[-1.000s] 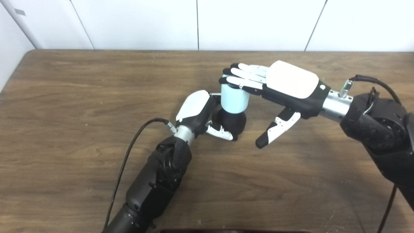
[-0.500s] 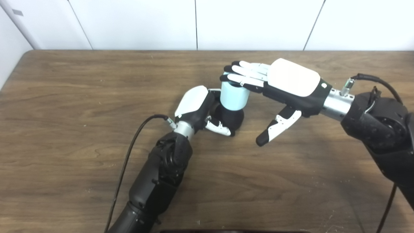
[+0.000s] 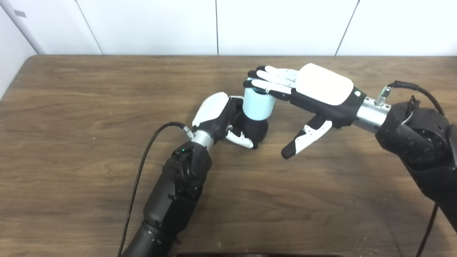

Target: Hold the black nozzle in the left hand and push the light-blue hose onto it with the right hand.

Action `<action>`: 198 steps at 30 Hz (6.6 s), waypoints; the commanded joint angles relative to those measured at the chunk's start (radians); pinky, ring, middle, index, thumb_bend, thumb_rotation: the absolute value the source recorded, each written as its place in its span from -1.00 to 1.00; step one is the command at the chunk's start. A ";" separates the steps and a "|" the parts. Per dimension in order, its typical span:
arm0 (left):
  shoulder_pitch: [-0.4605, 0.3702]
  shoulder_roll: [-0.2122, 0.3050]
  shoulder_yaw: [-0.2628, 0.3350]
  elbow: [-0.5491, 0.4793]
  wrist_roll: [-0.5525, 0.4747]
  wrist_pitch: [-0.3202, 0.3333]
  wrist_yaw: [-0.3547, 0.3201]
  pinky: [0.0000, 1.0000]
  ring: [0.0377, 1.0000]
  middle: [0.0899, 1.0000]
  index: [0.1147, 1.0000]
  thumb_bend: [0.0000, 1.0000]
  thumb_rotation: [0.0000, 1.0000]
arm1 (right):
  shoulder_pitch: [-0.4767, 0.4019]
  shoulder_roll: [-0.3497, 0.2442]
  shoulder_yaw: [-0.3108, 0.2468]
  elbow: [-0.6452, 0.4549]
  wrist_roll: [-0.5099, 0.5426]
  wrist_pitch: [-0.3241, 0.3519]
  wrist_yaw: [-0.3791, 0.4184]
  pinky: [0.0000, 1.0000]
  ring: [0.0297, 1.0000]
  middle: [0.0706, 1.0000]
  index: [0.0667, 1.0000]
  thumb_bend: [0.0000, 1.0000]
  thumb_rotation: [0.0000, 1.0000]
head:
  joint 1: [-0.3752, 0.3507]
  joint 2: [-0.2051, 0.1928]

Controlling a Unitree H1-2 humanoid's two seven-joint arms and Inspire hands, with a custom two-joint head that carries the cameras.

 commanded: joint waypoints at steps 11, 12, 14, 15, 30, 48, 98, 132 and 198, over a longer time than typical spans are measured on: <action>0.104 0.064 -0.046 0.133 -0.008 0.093 -0.124 1.00 0.62 0.33 -0.17 0.04 -0.92 | 0.002 -0.036 0.023 0.019 0.003 0.001 0.071 0.83 0.94 0.95 0.88 0.38 0.99 | 0.004 0.008; 0.103 0.069 -0.054 0.132 -0.011 0.092 -0.119 1.00 0.66 0.36 -0.17 0.04 -0.92 | 0.001 -0.035 0.023 0.019 0.003 0.001 0.071 0.82 0.94 0.94 0.88 0.38 0.99 | 0.005 0.008; 0.100 0.084 -0.076 0.125 -0.012 0.077 -0.100 1.00 0.68 0.38 -0.17 0.04 -0.92 | -0.002 -0.034 0.027 0.023 -0.001 -0.004 0.069 0.81 0.94 0.94 0.88 0.38 0.99 | 0.005 0.008; 0.099 0.092 -0.087 0.123 -0.012 0.066 -0.088 1.00 0.65 0.37 -0.17 0.04 -0.92 | -0.003 -0.035 0.028 0.024 -0.003 -0.006 0.068 0.81 0.94 0.94 0.88 0.38 0.99 | 0.005 0.008; 0.106 0.098 -0.115 0.130 -0.068 0.054 0.077 1.00 0.52 -0.01 -0.28 0.03 -1.00 | 0.008 -0.037 0.025 0.010 -0.045 -0.004 0.059 0.94 1.00 0.90 0.90 0.39 0.99 | 0.005 0.006; 0.105 0.107 -0.127 0.156 -0.112 0.015 0.168 1.00 0.55 -0.10 -0.19 0.05 -1.00 | 0.001 -0.030 0.030 -0.001 -0.053 0.025 0.074 0.93 1.00 0.86 0.87 0.42 1.00 | 0.003 0.009; 0.094 0.133 -0.158 0.157 -0.112 -0.007 0.176 1.00 0.48 0.00 -0.25 0.03 -1.00 | 0.024 -0.070 0.099 0.021 -0.009 0.074 0.107 0.89 1.00 0.91 0.87 0.52 1.00 | 0.002 0.026; 0.087 0.128 -0.159 0.160 -0.121 0.014 0.164 1.00 0.55 0.01 -0.26 0.03 -1.00 | 0.013 -0.054 0.069 -0.008 -0.016 0.074 0.074 0.93 1.00 0.97 0.90 0.51 1.00 | -0.003 0.029; 0.062 0.162 -0.193 0.151 -0.117 0.016 0.109 1.00 0.88 0.80 0.73 0.96 -0.73 | -0.111 -0.004 -0.150 -0.093 0.017 0.214 0.077 0.75 0.94 0.92 0.86 0.36 0.94 | -0.001 0.026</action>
